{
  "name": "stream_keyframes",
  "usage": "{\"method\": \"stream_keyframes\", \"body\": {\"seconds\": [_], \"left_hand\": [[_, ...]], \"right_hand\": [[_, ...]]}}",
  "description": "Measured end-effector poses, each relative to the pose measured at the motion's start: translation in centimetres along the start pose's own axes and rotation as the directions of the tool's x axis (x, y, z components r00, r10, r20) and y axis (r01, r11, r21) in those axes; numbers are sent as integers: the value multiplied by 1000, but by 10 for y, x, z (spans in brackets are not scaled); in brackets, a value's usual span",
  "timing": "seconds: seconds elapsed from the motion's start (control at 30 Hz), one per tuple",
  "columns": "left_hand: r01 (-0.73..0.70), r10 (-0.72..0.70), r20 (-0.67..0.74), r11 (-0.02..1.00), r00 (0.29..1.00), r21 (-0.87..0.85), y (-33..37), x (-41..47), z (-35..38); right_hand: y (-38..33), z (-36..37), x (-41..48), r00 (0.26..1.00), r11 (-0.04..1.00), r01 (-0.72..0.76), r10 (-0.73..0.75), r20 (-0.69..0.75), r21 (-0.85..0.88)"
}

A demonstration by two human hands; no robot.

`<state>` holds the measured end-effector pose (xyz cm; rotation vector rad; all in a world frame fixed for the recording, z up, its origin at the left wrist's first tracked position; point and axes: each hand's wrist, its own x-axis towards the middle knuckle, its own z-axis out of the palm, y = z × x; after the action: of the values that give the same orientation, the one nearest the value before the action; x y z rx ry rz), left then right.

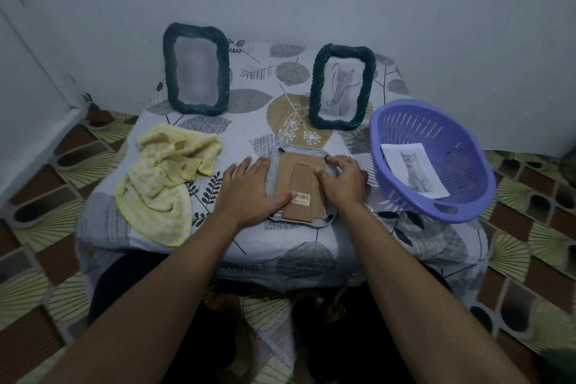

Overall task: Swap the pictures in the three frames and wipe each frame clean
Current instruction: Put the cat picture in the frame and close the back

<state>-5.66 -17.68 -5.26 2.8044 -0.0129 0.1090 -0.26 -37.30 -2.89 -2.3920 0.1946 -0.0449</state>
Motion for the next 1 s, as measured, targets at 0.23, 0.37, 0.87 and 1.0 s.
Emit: {"method": "stream_keyframes", "body": {"seconds": [0.23,0.37,0.87,1.0], "left_hand": [[6,-6,3,1000,1000,-3,0,0,0],[8,-8,10,1000,1000,-5,0,0,1],[-17,12,-27,984,1000,-177,1,-5,-7],[-122,116,-42,891,992,-436,-11,-15,-18]], "right_hand": [[0,-2,0,1000,999,9,-9,18,-32],[2,-5,-6,998,998,55,-55,37,10],[9,-4,-32,943,889,315,-253,217,-331],[8,-4,-33,942,889,317,-254,219,-332]]}}
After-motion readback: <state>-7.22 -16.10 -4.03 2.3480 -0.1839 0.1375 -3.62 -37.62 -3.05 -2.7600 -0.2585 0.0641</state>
